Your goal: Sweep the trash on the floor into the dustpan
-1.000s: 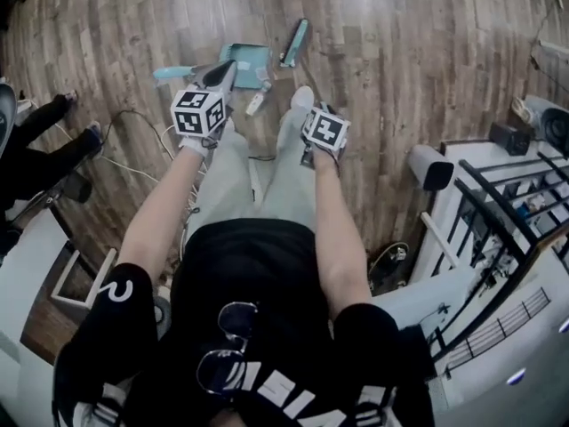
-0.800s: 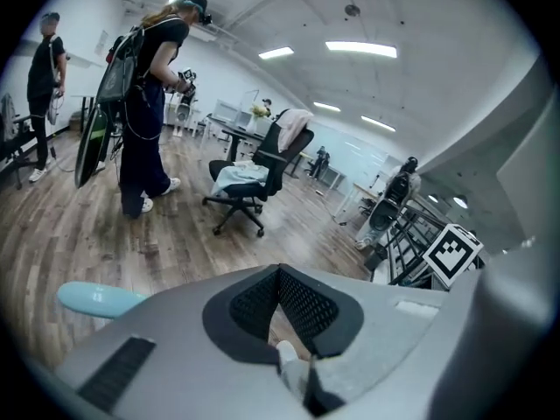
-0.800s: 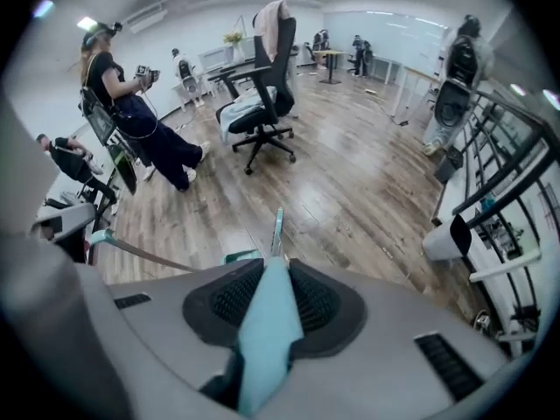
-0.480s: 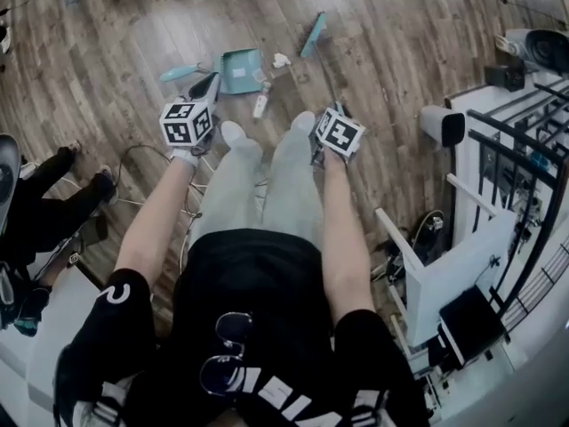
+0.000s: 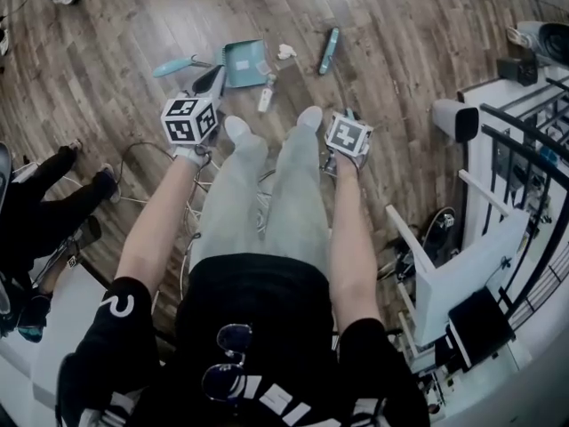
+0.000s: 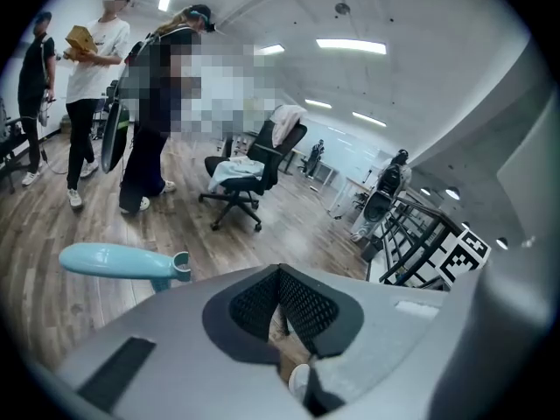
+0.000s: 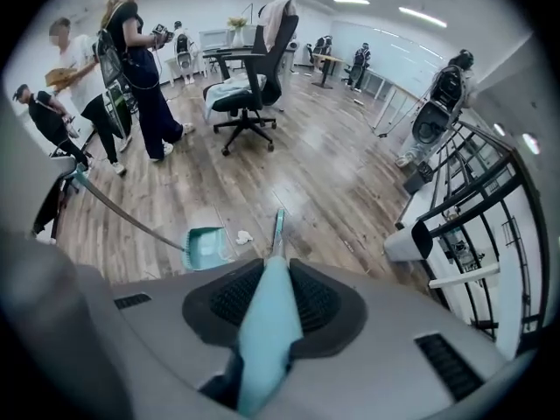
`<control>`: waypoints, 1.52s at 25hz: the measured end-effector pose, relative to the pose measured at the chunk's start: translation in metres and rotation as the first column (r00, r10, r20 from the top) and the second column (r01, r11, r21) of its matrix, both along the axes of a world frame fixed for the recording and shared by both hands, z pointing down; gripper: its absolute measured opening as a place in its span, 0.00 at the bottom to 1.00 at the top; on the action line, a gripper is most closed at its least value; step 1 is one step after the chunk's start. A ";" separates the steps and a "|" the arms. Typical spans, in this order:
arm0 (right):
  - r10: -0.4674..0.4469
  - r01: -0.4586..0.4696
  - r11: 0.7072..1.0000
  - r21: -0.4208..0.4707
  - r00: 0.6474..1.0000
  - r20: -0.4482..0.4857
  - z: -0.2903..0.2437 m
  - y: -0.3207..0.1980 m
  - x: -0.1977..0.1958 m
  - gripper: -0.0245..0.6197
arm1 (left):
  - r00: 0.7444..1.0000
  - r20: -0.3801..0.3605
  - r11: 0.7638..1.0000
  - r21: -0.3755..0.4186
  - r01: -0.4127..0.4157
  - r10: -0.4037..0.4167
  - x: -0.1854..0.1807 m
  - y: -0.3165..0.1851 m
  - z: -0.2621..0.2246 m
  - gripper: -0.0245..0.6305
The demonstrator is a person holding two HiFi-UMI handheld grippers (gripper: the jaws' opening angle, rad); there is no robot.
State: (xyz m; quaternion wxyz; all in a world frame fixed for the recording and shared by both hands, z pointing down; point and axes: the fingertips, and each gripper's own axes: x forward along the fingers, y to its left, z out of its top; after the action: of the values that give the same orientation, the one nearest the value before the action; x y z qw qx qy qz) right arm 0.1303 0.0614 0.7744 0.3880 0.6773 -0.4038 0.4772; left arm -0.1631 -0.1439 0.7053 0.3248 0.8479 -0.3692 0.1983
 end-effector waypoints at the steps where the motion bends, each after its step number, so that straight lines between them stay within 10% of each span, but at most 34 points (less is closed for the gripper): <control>1: -0.014 0.014 1.000 0.010 1.000 0.007 0.004 -0.003 -0.006 0.17 | 1.000 0.001 1.000 -0.002 0.001 -0.001 0.000 0.001 0.004 0.04; 22: -0.138 0.138 0.990 -0.015 0.990 0.007 0.003 -0.034 -0.094 0.17 | 0.974 0.116 0.979 -0.036 0.198 -0.193 -0.114 -0.060 0.014 0.04; 38: -0.112 0.071 0.988 0.136 0.942 0.318 -0.016 -0.061 -0.182 0.17 | 0.983 0.115 0.983 -0.100 0.154 -0.142 -0.108 -0.052 0.015 0.04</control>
State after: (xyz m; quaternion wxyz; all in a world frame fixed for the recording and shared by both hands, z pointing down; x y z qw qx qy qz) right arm -0.0515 0.0007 0.7582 0.2958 0.5926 -0.5217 0.5378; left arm -0.2709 -0.1961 0.7204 0.3638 0.7873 -0.4368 0.2388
